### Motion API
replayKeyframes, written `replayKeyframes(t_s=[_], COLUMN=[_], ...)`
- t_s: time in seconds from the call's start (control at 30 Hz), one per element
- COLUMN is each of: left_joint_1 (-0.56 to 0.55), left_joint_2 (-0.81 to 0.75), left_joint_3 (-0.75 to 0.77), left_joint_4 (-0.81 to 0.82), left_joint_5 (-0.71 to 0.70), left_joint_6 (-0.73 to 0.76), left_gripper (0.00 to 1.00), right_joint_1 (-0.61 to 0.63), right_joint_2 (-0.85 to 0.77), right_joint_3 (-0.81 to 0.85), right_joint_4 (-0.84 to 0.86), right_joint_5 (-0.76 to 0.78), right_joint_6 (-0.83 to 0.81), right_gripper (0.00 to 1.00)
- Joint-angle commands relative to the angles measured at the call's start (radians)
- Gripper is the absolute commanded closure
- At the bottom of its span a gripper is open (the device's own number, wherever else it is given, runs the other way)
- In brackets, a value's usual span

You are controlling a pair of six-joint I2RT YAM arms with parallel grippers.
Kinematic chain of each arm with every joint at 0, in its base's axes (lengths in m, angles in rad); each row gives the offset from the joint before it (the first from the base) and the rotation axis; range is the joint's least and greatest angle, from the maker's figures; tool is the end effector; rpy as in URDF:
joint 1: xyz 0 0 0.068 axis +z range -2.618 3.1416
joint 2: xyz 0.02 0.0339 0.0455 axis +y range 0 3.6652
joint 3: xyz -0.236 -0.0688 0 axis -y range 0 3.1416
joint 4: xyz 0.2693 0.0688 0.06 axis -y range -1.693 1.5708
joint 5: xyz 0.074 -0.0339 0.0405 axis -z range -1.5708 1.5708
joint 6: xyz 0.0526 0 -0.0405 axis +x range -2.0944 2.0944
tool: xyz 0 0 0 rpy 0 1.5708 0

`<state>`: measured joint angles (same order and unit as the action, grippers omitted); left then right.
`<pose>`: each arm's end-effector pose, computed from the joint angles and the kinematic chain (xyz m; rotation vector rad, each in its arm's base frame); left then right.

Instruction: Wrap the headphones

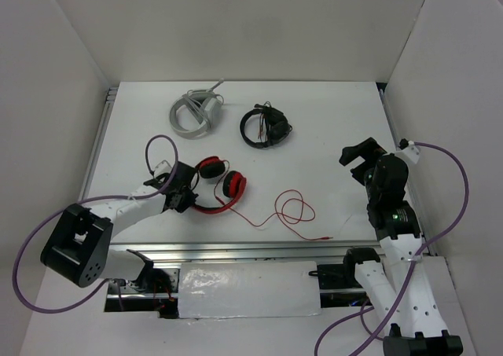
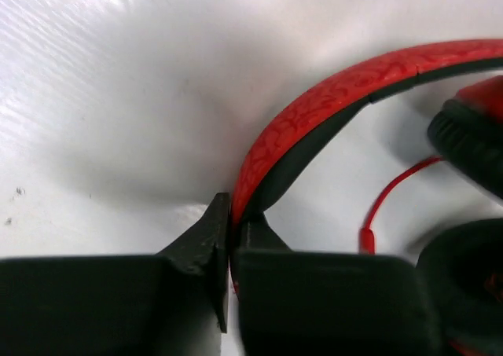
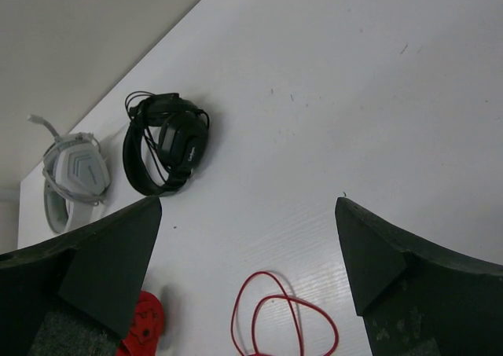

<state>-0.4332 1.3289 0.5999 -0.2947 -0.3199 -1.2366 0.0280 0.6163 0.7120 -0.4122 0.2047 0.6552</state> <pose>0.2509 -0.0978 0.1021 -1.0956 2.2860 -0.2524 0.2092 -0.0048 0.2963 0.7148 1.7493 0.2752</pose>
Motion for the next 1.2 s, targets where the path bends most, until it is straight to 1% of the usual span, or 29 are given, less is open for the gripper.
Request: replayKeyframes(t_s=[0.0, 0.03, 0.07, 0.13, 0.17, 0.23, 0.27, 0.3, 0.4, 0.43, 0.5, 0.53, 0.6, 0.63, 0.7, 0.73, 0.77, 0.8, 0.83, 0.87, 0.9, 0.93, 0.97, 1.0, 1.03, 1.07, 1.1, 1.17], left_joint_1=[-0.007, -0.006, -0.004, -0.001, 0.002, 0.002, 0.002, 0.004, 0.011, 0.013, 0.014, 0.014, 0.016, 0.016, 0.016, 0.017, 0.016, 0.017, 0.017, 0.017, 0.017, 0.016, 0.017, 0.017, 0.017, 0.016, 0.016, 0.011], left_joint_2=[0.029, 0.029, 0.030, 0.023, 0.016, -0.011, -0.025, -0.048, -0.097, -0.106, -0.131, -0.140, -0.142, -0.140, -0.132, -0.117, -0.106, -0.093, -0.065, -0.053, -0.040, -0.030, -0.013, -0.007, 0.004, 0.009, 0.009, 0.000], left_joint_3=[0.076, 0.098, 0.157, 0.233, 0.311, 0.385, 0.449, 0.481, 0.593, 0.648, 0.696, 0.743, 0.797, 0.860, 0.926, 0.996, 1.036, 1.128, 1.176, 1.217, 1.292, 1.325, 1.353, 1.412, 1.437, 1.457, 1.489, 1.500], left_joint_4=[-0.098, -0.115, -0.126, -0.190, -0.207, -0.231, -0.236, -0.235, -0.204, -0.192, -0.166, -0.147, -0.143, -0.147, -0.139, -0.142, -0.150, -0.162, -0.176, -0.196, -0.204, -0.208, -0.215, -0.224, -0.228, -0.231, -0.239, -0.232], left_joint_5=[-0.074, -0.091, -0.119, -0.165, -0.203, -0.238, -0.257, -0.295, -0.337, -0.343, -0.347, -0.344, -0.332, -0.324, -0.297, -0.269, -0.257, -0.246, -0.239, -0.231, -0.225, -0.210, -0.200, -0.194, -0.191, -0.183, -0.177, -0.160], left_joint_6=[-0.006, 0.000, 0.038, 0.045, 0.072, 0.103, 0.133, 0.155, 0.262, 0.284, 0.357, 0.405, 0.442, 0.459, 0.492, 0.520, 0.534, 0.560, 0.572, 0.584, 0.610, 0.623, 0.637, 0.655, 0.666, 0.675, 0.686, 0.698], left_gripper=[1.00, 1.00, 1.00, 1.00, 1.00, 1.00, 1.00, 1.00, 1.00, 1.00, 1.00, 1.00, 1.00, 1.00, 1.00, 1.00, 1.00, 1.00, 1.00, 1.00, 1.00, 1.00, 1.00, 1.00, 1.00, 1.00, 1.00, 1.00], right_joint_1=[-0.004, -0.003, -0.003, -0.003, -0.002, -0.003, -0.003, 0.000, 0.001, 0.009, 0.030, 0.065, 0.117, 0.192, 0.275, 0.356, 0.396, 0.436, 0.475, 0.546, 0.579, 0.608, 0.654, 0.670, 0.681, 0.688, 0.702, 0.704], right_joint_2=[-0.015, -0.021, -0.026, -0.033, -0.039, -0.043, -0.040, -0.038, -0.023, -0.018, -0.006, 0.002, 0.046, 0.063, 0.123, 0.144, 0.167, 0.221, 0.249, 0.279, 0.313, 0.380, 0.413, 0.446, 0.508, 0.537, 0.563, 0.644], right_joint_3=[-0.011, -0.025, -0.031, -0.058, -0.066, -0.081, -0.086, -0.091, -0.100, -0.106, -0.126, -0.129, -0.122, -0.120, -0.112, -0.114, -0.114, -0.115, -0.115, -0.121, -0.118, -0.114, -0.102, -0.095, -0.091, -0.079, -0.069, -0.043], right_joint_4=[0.041, 0.046, 0.052, 0.076, 0.085, 0.105, 0.113, 0.130, 0.159, 0.171, 0.223, 0.242, 0.253, 0.263, 0.295, 0.311, 0.352, 0.374, 0.392, 0.455, 0.482, 0.499, 0.548, 0.575, 0.598, 0.656, 0.677, 0.746], right_joint_5=[-0.017, -0.036, -0.080, -0.114, -0.131, -0.188, -0.200, -0.253, -0.254, -0.261, -0.300, -0.323, -0.335, -0.327, -0.289, -0.260, -0.231, -0.209, -0.183, -0.154, -0.131, -0.119, -0.075, -0.062, -0.057, -0.048, -0.056, -0.047], right_joint_6=[-0.019, -0.017, -0.019, -0.031, -0.040, -0.052, -0.060, -0.074, -0.080, -0.113, -0.175, -0.215, -0.250, -0.294, -0.339, -0.406, -0.436, -0.465, -0.507, -0.561, -0.587, -0.612, -0.637, -0.644, -0.675, -0.684, -0.695, -0.687], right_gripper=[0.00, 0.00, 0.00, 0.00, 0.00, 0.00, 0.00, 0.00, 0.00, 0.00, 0.00, 0.00, 0.00, 0.00, 0.00, 0.00, 0.00, 0.00, 0.00, 0.00, 0.00, 0.00, 0.00, 0.00, 0.00, 0.00, 0.00, 0.00])
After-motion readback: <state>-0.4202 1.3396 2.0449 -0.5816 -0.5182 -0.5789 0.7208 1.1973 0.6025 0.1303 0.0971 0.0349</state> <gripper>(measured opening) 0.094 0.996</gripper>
